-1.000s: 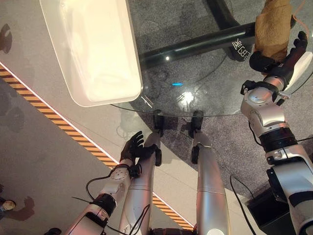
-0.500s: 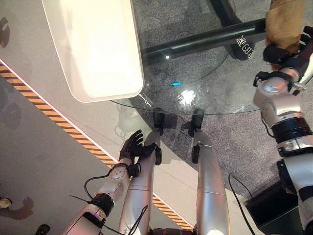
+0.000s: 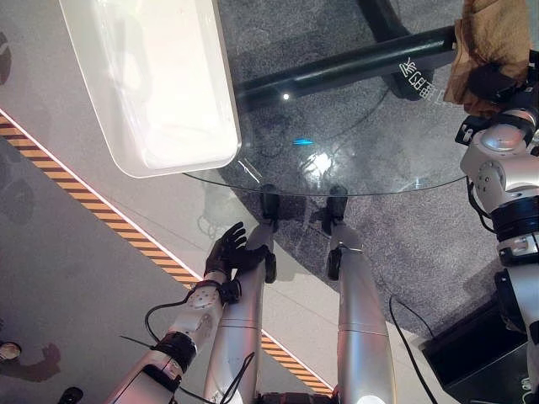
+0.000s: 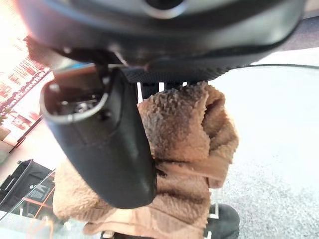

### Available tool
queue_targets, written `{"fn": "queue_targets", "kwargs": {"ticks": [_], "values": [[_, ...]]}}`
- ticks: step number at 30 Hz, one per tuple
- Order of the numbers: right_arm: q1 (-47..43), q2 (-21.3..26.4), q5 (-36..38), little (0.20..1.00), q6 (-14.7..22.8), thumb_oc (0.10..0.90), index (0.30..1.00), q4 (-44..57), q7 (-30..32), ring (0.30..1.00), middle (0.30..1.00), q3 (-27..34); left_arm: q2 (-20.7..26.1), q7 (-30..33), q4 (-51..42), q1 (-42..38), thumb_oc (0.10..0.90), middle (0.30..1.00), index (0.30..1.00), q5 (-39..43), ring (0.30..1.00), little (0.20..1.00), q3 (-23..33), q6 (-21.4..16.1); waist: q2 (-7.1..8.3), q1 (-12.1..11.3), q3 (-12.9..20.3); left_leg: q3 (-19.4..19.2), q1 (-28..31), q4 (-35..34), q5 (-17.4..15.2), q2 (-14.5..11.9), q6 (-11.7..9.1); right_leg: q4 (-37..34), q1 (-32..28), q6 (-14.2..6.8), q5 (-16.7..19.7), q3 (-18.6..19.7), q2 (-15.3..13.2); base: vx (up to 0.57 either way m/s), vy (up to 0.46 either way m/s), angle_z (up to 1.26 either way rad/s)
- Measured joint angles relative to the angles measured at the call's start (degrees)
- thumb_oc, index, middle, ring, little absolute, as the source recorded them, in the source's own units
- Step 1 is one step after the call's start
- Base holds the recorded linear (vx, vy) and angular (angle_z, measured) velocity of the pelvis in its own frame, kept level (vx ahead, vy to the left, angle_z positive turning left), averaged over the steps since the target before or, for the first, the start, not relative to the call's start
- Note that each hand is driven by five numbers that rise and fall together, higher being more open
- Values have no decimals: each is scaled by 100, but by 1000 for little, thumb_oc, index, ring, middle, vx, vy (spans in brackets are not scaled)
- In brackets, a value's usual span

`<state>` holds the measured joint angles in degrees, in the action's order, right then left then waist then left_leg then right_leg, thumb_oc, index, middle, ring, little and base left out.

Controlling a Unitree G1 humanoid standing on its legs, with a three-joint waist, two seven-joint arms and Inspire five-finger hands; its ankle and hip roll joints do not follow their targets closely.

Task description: Wipe the table with a cloth and put it in the basket.

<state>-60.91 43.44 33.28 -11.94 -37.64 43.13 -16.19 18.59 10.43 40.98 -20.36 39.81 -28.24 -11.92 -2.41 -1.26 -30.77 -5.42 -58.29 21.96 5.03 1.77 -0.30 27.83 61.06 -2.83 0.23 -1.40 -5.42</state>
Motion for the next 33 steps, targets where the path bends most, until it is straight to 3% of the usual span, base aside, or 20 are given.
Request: {"fn": "queue_targets", "kwargs": {"ticks": [7,16,22,33], "values": [[441,-133,-665,200,-397,100,300,1015,57,300,300,50,-22,7,-34,12,800,900,900,-1,900,900,75,1,-14,1,-8,-2,-1,-7,-8,-17,-11,19,-1,11,-3,2,38,7,22,0],[398,-363,-1595,200,-1022,100,300,1473,-95,300,300,-77,-121,-14,-48,36,800,900,900,-11,900,900,217,0,-38,-1,-16,7,-1,-43,-11,-33,-18,18,7,30,-16,-10,38,4,27,0],[210,-316,-2341,200,-1537,100,300,1585,-638,300,300,-235,-130,-88,3,39,800,900,900,-19,900,900,230,-21,-74,4,-4,85,-2,-84,10,-45,-50,29,0,68,-40,-132,32,4,15,3],[-201,-261,-2993,200,-1736,100,300,1586,-1709,300,300,-662,-137,-223,59,75,800,900,900,-25,900,900,293,-25,-191,-12,32,179,2,-90,35,-141,-137,90,-6,117,-71,-253,92,1,5,1]]}}
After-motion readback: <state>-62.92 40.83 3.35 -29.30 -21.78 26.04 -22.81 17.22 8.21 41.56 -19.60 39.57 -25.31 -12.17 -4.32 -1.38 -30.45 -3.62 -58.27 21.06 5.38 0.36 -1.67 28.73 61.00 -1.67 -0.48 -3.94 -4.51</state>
